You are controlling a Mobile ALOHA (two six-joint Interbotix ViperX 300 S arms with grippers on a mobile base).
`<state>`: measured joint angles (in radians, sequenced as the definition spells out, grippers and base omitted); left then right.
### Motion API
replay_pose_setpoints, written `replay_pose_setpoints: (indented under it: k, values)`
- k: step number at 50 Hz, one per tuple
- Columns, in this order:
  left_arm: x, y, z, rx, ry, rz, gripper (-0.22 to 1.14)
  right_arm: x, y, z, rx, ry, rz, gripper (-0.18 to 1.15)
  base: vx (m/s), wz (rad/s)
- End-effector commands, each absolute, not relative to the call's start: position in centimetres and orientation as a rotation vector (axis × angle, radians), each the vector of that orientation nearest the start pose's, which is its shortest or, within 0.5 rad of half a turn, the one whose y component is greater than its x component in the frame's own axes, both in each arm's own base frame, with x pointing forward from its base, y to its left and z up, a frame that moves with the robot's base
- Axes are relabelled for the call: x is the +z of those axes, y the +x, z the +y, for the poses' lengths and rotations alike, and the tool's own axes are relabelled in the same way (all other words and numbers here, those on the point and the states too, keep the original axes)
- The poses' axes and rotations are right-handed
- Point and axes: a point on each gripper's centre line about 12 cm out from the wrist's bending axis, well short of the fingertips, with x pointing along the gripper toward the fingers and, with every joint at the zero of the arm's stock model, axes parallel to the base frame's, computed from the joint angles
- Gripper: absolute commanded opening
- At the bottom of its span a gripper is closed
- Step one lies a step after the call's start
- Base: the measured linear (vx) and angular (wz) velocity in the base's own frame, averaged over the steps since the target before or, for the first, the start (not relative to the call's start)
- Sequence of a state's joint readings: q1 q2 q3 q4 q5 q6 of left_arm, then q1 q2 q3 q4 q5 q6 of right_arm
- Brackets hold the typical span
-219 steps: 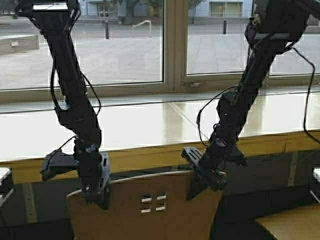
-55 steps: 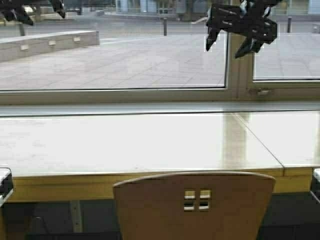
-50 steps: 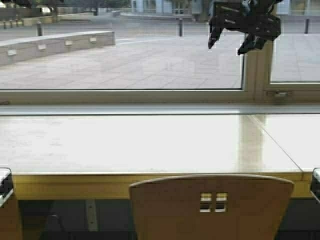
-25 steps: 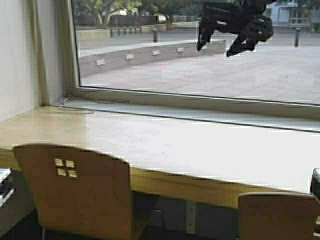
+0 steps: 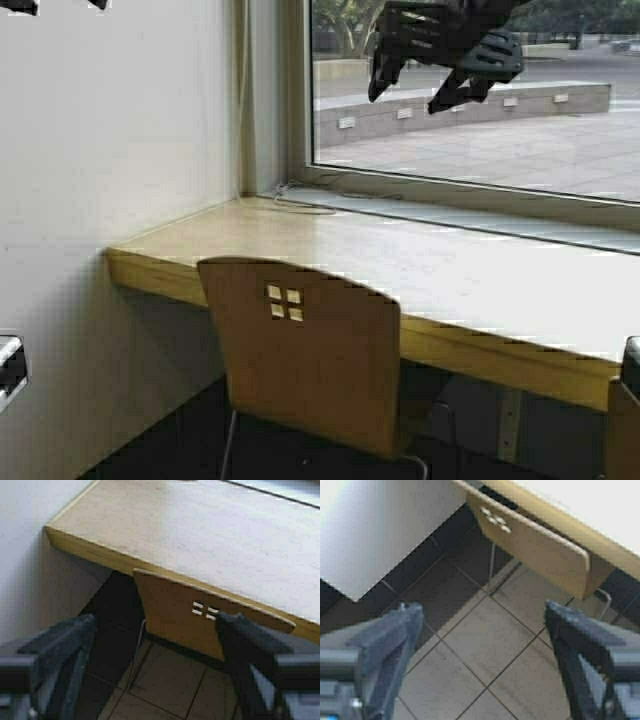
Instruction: Push the chairs under the table
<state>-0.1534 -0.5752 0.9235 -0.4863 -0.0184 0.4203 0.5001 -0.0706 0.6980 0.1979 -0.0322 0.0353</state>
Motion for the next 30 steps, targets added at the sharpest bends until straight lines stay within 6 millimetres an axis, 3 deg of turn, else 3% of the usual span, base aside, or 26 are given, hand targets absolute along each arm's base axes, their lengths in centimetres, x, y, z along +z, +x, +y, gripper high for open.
replay_pose_setpoints:
  k: [1,13,20,30]
  values:
    - [27.9,28.0,-4.2,-0.133,-0.034,0.31,1.01,20.7,33.6,18.5,0.418,0.09,0.609,1.04,-0.21,0.2]
    - [26.9,28.8,-4.4,-0.131,-0.037,0.345,1.01,21.3,33.2,19.8,0.454,0.082,0.634,1.04,-0.21,0.18]
    - [25.2,28.9,-4.4,-0.129,-0.032,0.396,1.01,21.2,33.4,19.9,0.455,0.081,0.635,1.04,-0.26,0.12]
    - [25.5,29.1,-4.4,-0.127,-0.029,0.387,1.01,21.8,33.4,20.1,0.461,0.086,0.631,1.04,-0.34,0.04]
